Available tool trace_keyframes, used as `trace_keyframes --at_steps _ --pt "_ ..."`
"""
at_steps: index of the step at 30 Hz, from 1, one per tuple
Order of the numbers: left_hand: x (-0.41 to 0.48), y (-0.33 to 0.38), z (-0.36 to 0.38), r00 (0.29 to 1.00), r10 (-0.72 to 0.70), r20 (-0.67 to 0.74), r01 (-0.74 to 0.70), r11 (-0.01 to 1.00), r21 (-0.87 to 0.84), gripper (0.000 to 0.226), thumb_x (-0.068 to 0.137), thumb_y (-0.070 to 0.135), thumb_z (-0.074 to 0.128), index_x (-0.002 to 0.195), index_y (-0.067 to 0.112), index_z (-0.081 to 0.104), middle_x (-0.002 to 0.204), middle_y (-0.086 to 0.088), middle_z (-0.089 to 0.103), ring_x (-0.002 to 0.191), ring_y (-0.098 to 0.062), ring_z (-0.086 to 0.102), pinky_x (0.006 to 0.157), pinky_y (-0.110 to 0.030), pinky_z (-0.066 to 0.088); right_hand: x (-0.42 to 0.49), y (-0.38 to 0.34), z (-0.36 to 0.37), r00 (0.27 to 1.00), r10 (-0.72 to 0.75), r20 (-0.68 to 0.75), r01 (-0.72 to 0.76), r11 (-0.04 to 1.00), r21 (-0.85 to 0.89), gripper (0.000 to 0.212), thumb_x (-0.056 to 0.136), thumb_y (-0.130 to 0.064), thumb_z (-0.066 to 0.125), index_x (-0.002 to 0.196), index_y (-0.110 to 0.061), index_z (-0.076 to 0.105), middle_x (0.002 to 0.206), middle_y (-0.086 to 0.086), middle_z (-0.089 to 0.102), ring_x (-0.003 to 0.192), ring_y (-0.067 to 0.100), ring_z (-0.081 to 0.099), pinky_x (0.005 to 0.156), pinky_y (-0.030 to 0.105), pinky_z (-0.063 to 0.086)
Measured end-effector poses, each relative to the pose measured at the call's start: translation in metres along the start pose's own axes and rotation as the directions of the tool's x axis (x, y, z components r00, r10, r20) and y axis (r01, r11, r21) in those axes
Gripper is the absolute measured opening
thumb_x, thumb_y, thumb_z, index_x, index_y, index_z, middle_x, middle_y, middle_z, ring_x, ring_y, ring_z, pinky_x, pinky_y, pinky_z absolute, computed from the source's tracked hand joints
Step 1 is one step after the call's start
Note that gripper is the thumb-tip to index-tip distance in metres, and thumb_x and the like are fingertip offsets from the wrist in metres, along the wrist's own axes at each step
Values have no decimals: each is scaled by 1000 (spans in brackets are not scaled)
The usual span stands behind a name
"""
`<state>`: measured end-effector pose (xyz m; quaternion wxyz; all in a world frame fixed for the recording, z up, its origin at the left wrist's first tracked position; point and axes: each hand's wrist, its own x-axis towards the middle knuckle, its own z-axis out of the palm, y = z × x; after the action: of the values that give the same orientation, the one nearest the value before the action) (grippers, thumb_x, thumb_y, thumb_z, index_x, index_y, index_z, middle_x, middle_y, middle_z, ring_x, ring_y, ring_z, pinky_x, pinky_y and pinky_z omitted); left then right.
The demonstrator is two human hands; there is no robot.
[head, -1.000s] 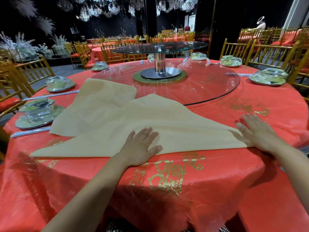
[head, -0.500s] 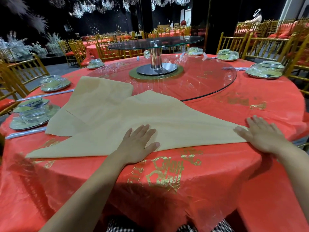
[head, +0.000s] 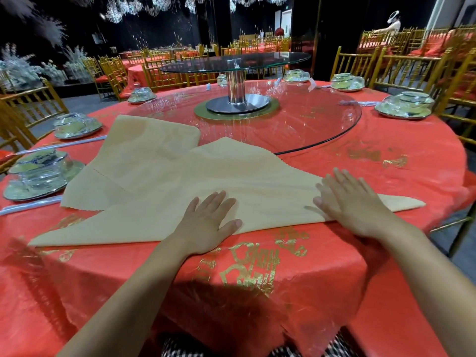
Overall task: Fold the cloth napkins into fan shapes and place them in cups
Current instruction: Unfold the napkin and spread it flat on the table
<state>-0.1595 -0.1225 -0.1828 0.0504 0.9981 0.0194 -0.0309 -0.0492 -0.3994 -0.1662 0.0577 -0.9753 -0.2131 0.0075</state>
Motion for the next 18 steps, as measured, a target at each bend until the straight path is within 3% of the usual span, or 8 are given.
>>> trace_keyframes --at_steps 4,6,8,10,12,14,16,18 --pt "0 1 0 1000 4 -11 -4 1000 -18 94 66 75 -3 148 32 10 159 5 -1 145 -9 -6 116 -39 -6 0 21 10 995 84 62 -84 996 -7 77 88 -64 17 149 -19 2 157 4 -8 145 16 -10 116 38 -4" --pt "0 1 0 1000 4 -12 -4 1000 -26 91 68 75 0 148 32 10 159 5 -1 145 -9 -6 116 -39 -6 3 40 9 981 176 82 -176 984 -10 80 87 -66 17 149 -17 2 157 5 -8 145 18 -9 116 39 -3" --pt "0 1 0 1000 4 -10 -4 1000 -30 86 73 74 4 148 32 10 159 5 -2 145 -9 -6 116 -39 -7 4 59 5 960 274 55 -275 961 16 84 86 -67 23 149 -14 5 158 7 -3 145 23 -5 116 41 1" --pt "0 1 -1 1000 2 -2 -2 1000 -31 79 81 73 9 148 32 10 159 5 -2 145 -9 -6 116 -39 -7 1 76 1 927 373 -43 -370 926 68 88 81 -68 40 145 -9 22 154 16 16 142 32 13 114 44 15" --pt "-1 2 -2 1000 0 1 1 998 -58 65 93 61 23 148 31 11 159 5 0 145 -9 -5 116 -39 -6 -4 88 -7 889 444 -111 -435 895 96 79 74 -65 56 126 -5 48 135 25 41 127 38 35 103 44 32" --pt "-1 3 -4 1000 -5 -15 3 994 -112 62 94 54 31 147 27 15 158 4 6 145 -10 -1 117 -39 -5 -5 94 -18 881 468 -64 -458 879 133 61 71 -61 64 93 -4 63 104 25 57 102 37 51 81 39 43" --pt "1 2 -6 1000 -7 -28 2 984 -178 58 93 53 38 142 25 24 157 3 15 145 -11 6 117 -41 -2 -3 95 -28 890 454 43 -454 870 191 50 72 -53 70 67 -4 60 72 18 59 75 32 56 60 33 38" --pt "2 2 -8 1000 -4 -23 -1 978 -210 51 92 51 41 136 27 30 156 3 17 145 -12 7 117 -41 -1 0 93 -35 893 437 106 -450 857 251 42 75 -38 73 64 -2 57 61 14 55 63 29 53 52 31 33"
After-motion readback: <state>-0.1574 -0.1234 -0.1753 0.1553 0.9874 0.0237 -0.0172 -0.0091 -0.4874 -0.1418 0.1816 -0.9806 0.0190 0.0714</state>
